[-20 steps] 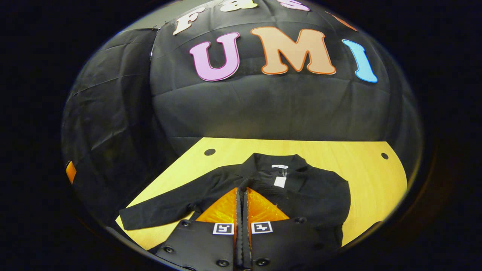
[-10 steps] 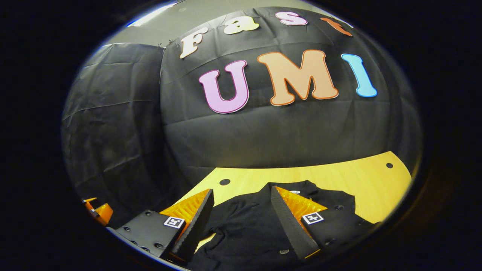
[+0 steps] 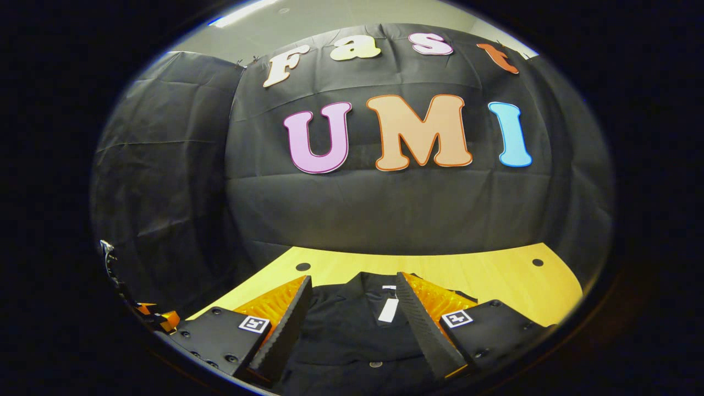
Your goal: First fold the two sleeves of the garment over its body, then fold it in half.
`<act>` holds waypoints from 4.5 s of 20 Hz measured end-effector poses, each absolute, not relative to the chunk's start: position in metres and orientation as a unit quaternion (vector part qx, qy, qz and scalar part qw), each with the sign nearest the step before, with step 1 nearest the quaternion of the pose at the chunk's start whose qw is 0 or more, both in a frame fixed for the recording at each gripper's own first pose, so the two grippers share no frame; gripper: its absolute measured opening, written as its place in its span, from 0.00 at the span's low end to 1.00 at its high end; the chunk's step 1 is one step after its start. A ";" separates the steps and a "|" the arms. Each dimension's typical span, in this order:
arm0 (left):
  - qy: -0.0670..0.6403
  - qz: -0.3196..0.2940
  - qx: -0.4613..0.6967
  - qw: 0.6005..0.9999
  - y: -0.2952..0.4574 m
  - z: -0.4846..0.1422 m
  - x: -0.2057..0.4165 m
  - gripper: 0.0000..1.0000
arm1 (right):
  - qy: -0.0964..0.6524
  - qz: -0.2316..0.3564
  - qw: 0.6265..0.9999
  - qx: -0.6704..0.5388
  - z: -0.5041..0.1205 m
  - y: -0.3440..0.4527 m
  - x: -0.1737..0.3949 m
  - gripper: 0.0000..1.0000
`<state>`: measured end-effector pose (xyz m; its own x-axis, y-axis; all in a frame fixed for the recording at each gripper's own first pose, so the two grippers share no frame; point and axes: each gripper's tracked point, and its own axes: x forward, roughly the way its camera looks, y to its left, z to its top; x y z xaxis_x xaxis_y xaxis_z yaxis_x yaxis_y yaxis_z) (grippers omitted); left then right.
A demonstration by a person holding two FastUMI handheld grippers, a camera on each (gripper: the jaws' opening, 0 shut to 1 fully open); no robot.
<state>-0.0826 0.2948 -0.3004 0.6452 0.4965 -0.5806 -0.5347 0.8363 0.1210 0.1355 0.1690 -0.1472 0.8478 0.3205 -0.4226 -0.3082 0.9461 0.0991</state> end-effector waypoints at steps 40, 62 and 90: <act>0.289 0.031 0.045 0.956 0.068 -0.223 0.070 0.00 | 0.227 0.080 0.970 0.028 -0.137 -0.033 0.083 0.98; 0.295 -0.163 0.090 0.937 -0.190 -0.245 0.135 0.00 | 0.254 -0.016 0.965 0.059 -0.162 -0.168 0.055 0.98; 0.276 0.032 0.088 0.957 0.032 -0.197 -0.037 0.94 | 0.272 0.055 0.960 0.043 -0.181 -0.079 -0.027 0.98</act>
<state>-0.0366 0.0320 -0.1965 0.8461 0.1091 -0.5217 -0.0121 0.9825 0.1858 -0.0275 -0.0787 -0.1810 0.8464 0.1292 -0.5167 -0.0825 0.9902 0.1125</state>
